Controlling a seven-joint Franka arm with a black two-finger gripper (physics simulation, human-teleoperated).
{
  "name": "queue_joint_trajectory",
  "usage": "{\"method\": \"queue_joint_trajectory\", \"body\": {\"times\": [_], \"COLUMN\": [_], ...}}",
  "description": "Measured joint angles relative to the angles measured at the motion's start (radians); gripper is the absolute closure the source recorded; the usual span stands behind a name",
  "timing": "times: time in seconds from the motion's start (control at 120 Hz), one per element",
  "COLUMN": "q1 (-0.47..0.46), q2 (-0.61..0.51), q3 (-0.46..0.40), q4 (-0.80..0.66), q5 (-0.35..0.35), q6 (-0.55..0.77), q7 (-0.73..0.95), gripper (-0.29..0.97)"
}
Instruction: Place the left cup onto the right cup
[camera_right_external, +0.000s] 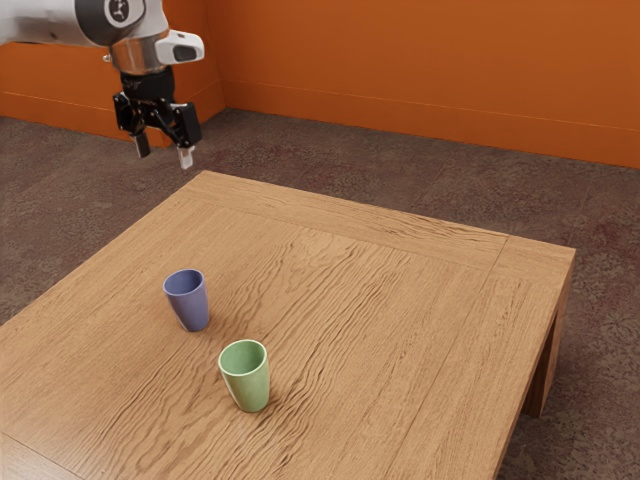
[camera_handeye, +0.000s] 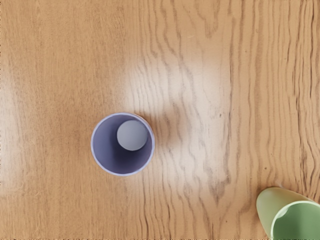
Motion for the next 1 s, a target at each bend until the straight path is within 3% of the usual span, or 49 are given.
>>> {"method": "queue_joint_trajectory", "body": {"times": [0.567,0.783,1.0], "q1": [-0.011,-0.003,-0.009], "q2": [0.036,0.115,0.122], "q3": [-0.006,-0.006,-0.006], "q4": [-0.026,-0.039,-0.12], "q5": [-0.012,-0.028,-0.033], "q6": [-0.022,0.007,0.083], "q7": [-0.001,-0.002,-0.005], "gripper": [0.0,0.0,0.0]}}
